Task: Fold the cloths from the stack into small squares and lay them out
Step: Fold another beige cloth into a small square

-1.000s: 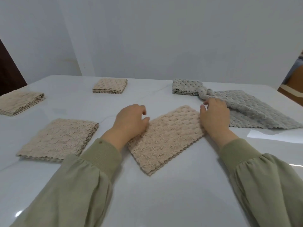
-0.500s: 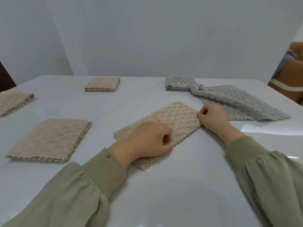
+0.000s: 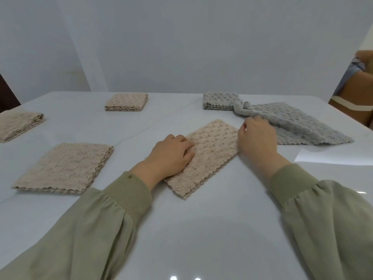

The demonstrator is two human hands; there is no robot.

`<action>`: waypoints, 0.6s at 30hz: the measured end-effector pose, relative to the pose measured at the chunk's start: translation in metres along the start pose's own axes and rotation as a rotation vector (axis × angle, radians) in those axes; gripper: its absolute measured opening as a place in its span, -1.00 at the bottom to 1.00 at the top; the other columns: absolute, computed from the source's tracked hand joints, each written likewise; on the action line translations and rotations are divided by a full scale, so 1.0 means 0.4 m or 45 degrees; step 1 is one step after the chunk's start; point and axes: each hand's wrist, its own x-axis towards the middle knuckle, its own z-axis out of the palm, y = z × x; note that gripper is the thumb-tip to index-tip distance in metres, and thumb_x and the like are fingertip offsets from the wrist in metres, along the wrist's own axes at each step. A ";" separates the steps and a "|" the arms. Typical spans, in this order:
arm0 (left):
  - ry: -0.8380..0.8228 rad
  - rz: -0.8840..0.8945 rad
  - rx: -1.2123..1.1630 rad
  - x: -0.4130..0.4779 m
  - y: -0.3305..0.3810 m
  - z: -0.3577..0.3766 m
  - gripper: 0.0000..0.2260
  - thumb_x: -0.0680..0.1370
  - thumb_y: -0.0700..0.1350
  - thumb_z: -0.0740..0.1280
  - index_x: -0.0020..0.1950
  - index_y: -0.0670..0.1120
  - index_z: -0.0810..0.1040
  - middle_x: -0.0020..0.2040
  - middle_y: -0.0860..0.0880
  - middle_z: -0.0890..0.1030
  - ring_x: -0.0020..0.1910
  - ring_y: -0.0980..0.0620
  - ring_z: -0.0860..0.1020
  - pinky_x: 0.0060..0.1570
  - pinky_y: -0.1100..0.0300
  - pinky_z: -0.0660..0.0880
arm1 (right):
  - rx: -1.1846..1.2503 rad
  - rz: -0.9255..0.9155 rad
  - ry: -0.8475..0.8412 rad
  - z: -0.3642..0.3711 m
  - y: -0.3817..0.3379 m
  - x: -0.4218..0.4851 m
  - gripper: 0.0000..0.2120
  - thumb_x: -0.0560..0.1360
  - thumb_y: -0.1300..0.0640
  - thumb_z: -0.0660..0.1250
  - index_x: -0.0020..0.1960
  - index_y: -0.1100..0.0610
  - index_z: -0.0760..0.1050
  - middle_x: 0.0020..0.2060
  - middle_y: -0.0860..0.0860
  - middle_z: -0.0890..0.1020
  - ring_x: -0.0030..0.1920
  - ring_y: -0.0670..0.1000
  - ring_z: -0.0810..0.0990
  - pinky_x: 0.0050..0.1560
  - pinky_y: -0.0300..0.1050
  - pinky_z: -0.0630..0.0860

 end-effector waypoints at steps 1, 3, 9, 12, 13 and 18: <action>0.021 -0.009 0.048 -0.003 0.007 -0.005 -0.64 0.63 0.09 0.02 0.32 0.03 0.43 0.26 -0.01 0.45 0.18 -0.05 0.38 0.12 0.00 0.42 | -0.018 -0.044 -0.061 -0.007 -0.022 -0.008 -0.78 0.56 0.17 0.10 -0.05 0.24 0.49 -0.10 0.17 0.55 -0.07 0.19 0.51 -0.14 0.01 0.45; 0.064 -0.022 0.181 -0.008 0.024 -0.023 -0.67 0.62 0.08 0.02 0.12 -0.04 0.49 0.07 -0.04 0.49 -0.01 -0.03 0.40 -0.08 0.05 0.44 | 0.001 -0.081 -0.188 -0.011 -0.064 -0.024 -0.73 0.59 0.10 0.06 0.00 0.22 0.48 -0.10 0.13 0.51 -0.06 0.17 0.51 -0.18 -0.05 0.40; -0.030 -0.116 0.436 -0.024 0.059 -0.075 -0.66 0.62 0.06 0.05 -0.27 -0.09 0.31 -0.30 -0.01 0.34 -0.24 -0.03 0.37 -0.24 0.14 0.33 | 0.264 -0.207 -0.488 -0.007 -0.147 -0.031 -0.68 0.59 0.01 0.08 0.18 0.20 0.41 0.13 0.16 0.50 0.11 0.18 0.50 0.03 -0.03 0.41; -0.123 -0.189 0.270 -0.021 0.049 -0.113 -0.63 0.61 0.06 0.11 -0.35 -0.10 0.31 -0.39 0.01 0.35 -0.36 0.02 0.38 -0.26 0.15 0.37 | 0.445 -0.382 -0.710 0.001 -0.150 -0.022 -0.66 0.58 0.07 0.12 0.31 0.16 0.36 0.26 0.10 0.46 0.22 0.11 0.45 0.17 -0.11 0.35; -0.121 -0.215 0.200 -0.015 0.037 -0.116 -0.61 0.60 0.05 0.13 -0.38 -0.10 0.32 -0.41 0.01 0.38 -0.40 0.03 0.38 -0.29 0.16 0.39 | 0.469 -0.415 -0.744 0.004 -0.146 -0.017 -0.65 0.59 0.08 0.13 0.34 0.15 0.34 0.28 0.09 0.46 0.24 0.09 0.44 0.19 -0.14 0.33; 0.269 -0.232 0.054 0.024 -0.031 -0.066 -0.68 0.62 0.02 0.06 0.11 -0.08 0.56 0.04 -0.06 0.57 0.04 -0.08 0.51 -0.06 0.09 0.46 | 0.546 -0.368 -0.598 0.001 -0.142 0.006 -0.60 0.61 0.10 0.11 0.43 0.14 0.27 0.44 0.09 0.30 0.42 0.07 0.27 0.39 -0.07 0.19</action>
